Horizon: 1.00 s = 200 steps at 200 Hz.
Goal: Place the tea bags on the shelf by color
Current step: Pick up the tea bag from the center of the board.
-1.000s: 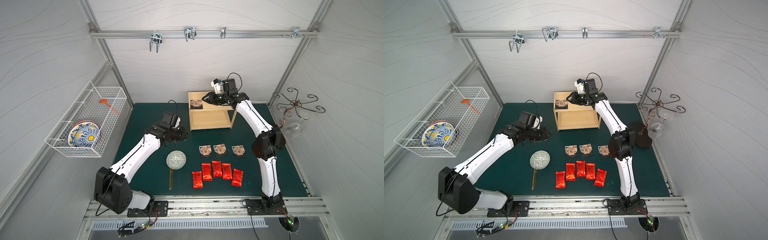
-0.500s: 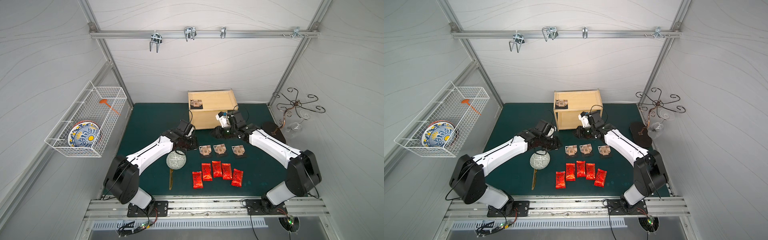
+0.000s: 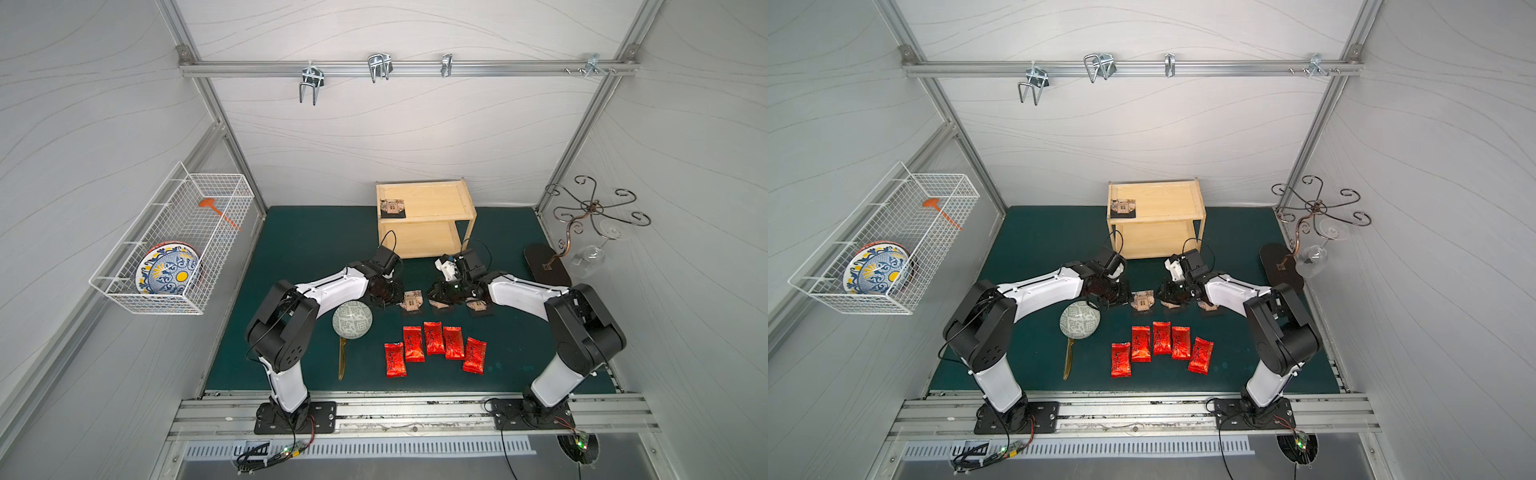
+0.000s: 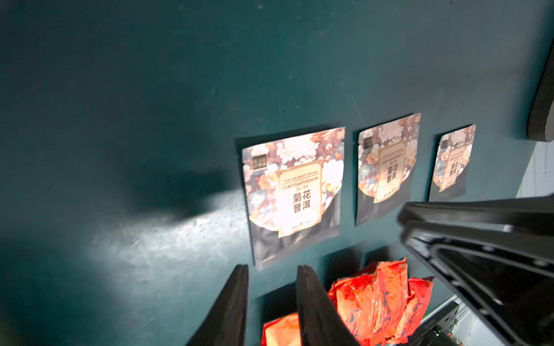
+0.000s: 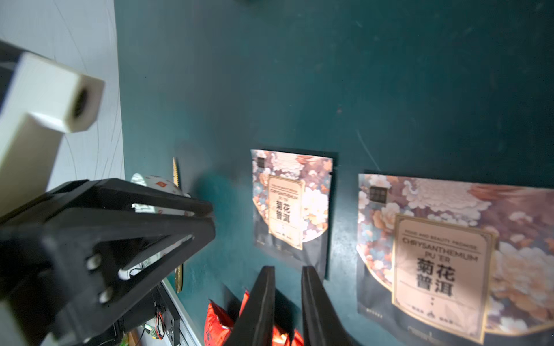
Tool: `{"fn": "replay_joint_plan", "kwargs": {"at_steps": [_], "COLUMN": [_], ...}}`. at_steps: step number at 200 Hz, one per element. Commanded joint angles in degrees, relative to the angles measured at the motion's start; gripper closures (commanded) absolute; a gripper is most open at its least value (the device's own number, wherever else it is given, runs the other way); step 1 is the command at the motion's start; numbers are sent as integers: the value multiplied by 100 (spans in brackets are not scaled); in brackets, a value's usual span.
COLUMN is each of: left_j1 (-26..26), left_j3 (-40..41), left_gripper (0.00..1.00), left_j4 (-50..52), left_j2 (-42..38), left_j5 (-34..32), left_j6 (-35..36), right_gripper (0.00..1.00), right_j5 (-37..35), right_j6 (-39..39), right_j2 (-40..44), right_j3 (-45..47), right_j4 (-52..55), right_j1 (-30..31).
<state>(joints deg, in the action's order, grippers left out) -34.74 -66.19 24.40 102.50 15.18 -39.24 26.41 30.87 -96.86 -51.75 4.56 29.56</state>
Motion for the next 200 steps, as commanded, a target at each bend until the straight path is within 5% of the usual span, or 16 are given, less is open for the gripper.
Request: {"fn": "replay_joint_plan", "kwargs": {"at_steps": [1,200], "left_j1": [-90,-136], "left_j3": [-308,-19], "left_gripper": [67,71], "left_j4": [-271,-669], "left_j2": [244,895], "left_j5": [-16,38], "left_j6": [-48,-222], "right_gripper": [78,71], "right_j5": [244,872], "right_j6": [135,1068], "right_j2": [-219,-1072], "right_j3": [77,127], "right_j4": [-418,-1230], "right_j1": [-65,-73]}}
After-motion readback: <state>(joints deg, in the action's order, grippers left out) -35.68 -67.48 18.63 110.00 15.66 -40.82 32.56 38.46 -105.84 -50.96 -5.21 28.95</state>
